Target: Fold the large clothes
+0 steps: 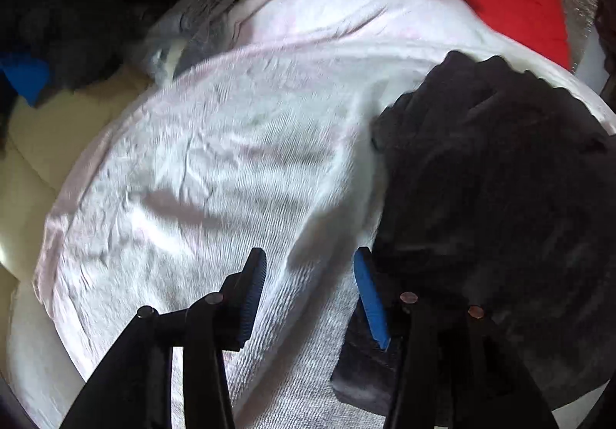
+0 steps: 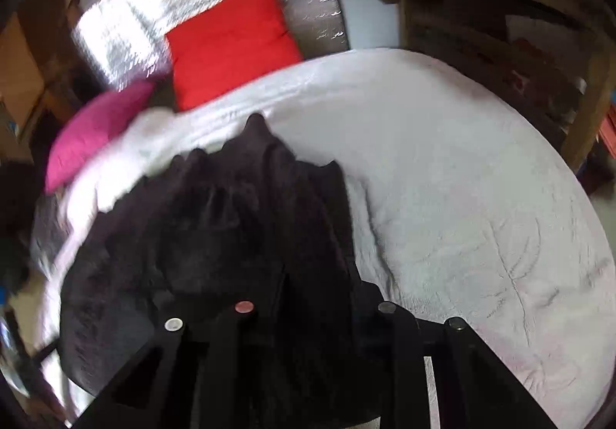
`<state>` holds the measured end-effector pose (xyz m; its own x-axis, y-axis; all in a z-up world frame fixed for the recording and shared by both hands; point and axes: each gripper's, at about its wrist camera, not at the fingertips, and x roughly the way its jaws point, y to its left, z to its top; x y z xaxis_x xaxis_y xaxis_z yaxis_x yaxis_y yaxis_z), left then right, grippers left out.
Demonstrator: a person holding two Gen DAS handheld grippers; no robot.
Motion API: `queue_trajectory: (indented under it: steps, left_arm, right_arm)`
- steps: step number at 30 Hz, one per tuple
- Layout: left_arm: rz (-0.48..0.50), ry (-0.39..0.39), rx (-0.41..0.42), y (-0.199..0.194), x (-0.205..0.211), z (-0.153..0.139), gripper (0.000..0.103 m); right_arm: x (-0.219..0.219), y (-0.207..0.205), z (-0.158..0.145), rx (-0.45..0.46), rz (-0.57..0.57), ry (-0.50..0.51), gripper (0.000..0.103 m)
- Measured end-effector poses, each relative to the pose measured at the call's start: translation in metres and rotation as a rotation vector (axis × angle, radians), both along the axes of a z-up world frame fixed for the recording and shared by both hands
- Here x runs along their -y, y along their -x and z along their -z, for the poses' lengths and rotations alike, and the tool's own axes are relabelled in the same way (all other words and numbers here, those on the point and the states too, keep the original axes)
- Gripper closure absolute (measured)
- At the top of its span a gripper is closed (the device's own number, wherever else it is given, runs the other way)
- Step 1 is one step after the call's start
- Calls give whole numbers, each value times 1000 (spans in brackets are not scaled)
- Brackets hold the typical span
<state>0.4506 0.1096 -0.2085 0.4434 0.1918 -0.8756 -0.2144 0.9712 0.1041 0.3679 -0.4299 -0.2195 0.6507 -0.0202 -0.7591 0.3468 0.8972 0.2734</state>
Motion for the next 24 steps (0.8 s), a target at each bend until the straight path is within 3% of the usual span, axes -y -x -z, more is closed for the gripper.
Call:
queue_trajectory:
  steps: [2, 3, 8, 10, 11, 12, 13, 14, 17, 22, 24]
  left_arm:
    - [-53, 122, -17, 2, -17, 3, 53]
    - [-66, 135, -7, 6, -21, 0, 54]
    - [-19, 80, 141, 39, -14, -43, 52]
    - [5, 69, 194, 50, -7, -58, 35]
    - [13, 65, 217, 56, -3, -63, 32]
    - [27, 63, 245, 65, 3, -70, 29]
    - [47, 65, 270, 73, 10, -76, 29]
    - [78, 65, 297, 80, 17, -81, 29]
    - [172, 41, 328, 92, 48, -90, 27]
    - [269, 61, 297, 96, 84, -83, 24]
    - [273, 46, 279, 93, 93, -76, 23]
  right_arm:
    - [8, -7, 21, -77, 5, -54, 73]
    - [9, -8, 26, -86, 2, -66, 73]
    - [15, 14, -11, 22, 17, -115, 73]
    - [18, 32, -26, 103, 31, -121, 72]
    - [20, 37, -32, 136, 28, -125, 68]
    - [19, 46, -40, 171, 24, -123, 48]
    - [17, 55, -47, 203, 15, -120, 36]
    - [14, 66, -54, 241, 11, -117, 15]
    - [2, 86, -65, 362, -10, -111, 14]
    - [-17, 97, -59, 341, -120, -194, 15]
    - [-26, 91, -49, 286, -155, -200, 26]
